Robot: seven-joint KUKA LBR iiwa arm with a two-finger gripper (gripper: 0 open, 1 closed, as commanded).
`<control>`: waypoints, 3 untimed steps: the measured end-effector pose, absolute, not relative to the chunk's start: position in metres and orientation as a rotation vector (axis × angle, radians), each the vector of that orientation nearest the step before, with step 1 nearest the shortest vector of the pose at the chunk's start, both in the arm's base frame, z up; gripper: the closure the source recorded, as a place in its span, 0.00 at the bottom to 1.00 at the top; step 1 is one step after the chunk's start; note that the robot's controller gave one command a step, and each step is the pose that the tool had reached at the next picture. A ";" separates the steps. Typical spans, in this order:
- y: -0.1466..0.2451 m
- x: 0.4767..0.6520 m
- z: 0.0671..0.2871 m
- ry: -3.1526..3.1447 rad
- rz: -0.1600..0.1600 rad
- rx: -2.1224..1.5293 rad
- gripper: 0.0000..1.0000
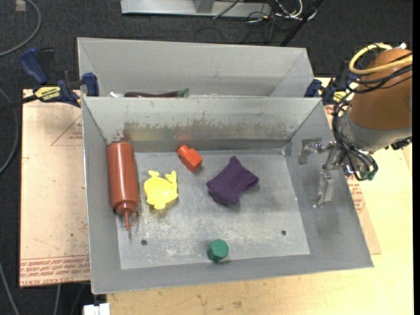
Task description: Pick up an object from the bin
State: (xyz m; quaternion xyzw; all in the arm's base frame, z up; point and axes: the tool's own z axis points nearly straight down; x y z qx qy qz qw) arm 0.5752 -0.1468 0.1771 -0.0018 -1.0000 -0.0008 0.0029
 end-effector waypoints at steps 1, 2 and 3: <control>-0.146 0.577 0.182 -3.143 0.000 -0.001 0.00; -0.110 0.585 0.164 -3.142 0.003 0.079 0.00; -0.068 0.587 0.146 -3.144 -0.003 0.037 0.00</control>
Offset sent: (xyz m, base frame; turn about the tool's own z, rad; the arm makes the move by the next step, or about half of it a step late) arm 0.0217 0.0984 -0.0433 -0.1369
